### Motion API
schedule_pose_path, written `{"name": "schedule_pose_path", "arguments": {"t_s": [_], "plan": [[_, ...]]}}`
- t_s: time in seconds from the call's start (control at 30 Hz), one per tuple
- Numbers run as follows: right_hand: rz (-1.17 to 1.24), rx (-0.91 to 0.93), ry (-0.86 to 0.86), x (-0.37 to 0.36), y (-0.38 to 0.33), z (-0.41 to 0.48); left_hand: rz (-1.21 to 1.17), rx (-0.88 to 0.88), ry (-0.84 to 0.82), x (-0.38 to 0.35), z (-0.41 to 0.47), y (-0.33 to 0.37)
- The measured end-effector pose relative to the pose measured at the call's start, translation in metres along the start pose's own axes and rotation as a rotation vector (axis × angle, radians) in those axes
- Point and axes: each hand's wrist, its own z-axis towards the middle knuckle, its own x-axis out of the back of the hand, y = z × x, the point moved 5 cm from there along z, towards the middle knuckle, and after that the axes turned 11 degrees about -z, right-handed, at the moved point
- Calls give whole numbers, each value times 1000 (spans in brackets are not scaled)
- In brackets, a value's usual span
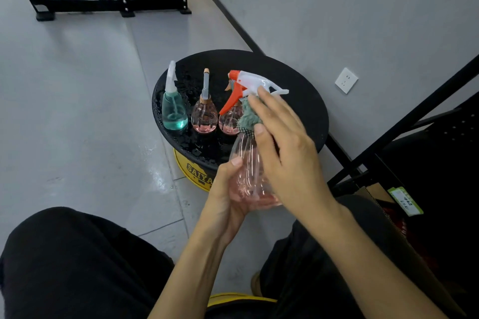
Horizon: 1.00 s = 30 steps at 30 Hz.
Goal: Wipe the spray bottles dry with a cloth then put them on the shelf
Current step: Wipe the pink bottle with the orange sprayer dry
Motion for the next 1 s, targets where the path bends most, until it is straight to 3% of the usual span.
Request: {"name": "schedule_pose_path", "arguments": {"t_s": [0.37, 0.6, 0.87, 1.0], "plan": [[32, 133, -57, -6, -23, -43, -217, -27, 64, 10, 2, 3], [159, 1, -75, 7, 0, 3, -108, 32, 30, 6, 2, 0], [-16, 142, -56, -9, -21, -50, -179, -44, 106, 13, 2, 5], [71, 99, -57, -4, -12, -34, -125, -28, 66, 10, 3, 1]]}}
